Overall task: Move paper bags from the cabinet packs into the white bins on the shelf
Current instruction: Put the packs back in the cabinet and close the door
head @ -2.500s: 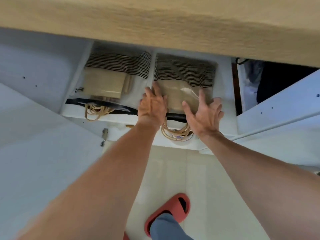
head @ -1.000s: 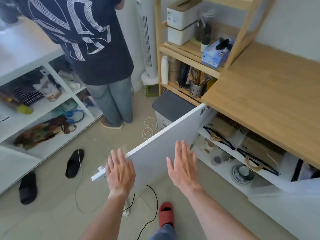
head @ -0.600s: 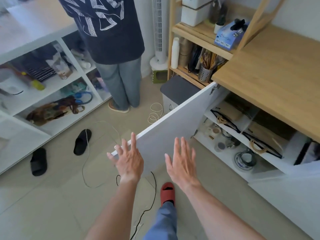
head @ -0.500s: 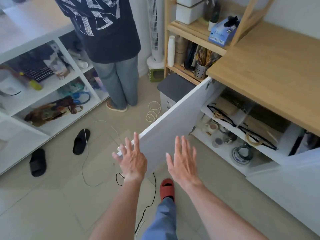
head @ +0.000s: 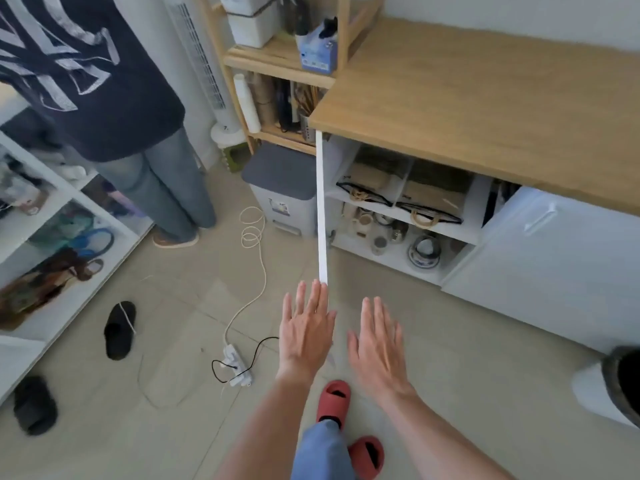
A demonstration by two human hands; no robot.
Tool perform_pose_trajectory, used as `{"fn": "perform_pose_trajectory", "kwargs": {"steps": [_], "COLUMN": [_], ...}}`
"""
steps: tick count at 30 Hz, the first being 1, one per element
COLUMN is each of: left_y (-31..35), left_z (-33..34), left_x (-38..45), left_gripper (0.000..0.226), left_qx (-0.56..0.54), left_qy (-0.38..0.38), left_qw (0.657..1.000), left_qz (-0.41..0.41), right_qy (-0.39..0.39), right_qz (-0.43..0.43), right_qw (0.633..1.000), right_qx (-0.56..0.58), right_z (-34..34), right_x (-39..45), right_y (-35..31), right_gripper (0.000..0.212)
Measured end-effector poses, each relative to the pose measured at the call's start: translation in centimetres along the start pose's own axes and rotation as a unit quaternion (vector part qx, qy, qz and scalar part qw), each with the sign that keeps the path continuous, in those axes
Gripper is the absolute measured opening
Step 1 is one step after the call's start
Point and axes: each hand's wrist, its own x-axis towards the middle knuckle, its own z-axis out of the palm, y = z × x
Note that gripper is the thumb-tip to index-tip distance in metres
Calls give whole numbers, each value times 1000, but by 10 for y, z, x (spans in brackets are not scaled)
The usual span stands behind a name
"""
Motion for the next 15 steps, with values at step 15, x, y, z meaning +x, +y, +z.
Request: {"fn": "perform_pose_trajectory", "kwargs": {"steps": [15], "left_y": [140], "left_z": [-16], "left_x": [99], "left_gripper": [68], "left_qx": [56], "left_qy": [-42], "left_qw": [973], "left_qz": [220], "right_qy": [116], "right_qz": [135], "right_qw": [983], "right_qx": [-44], "right_z": [-49], "right_x": [43], "right_y": [119], "right_gripper": [60]}}
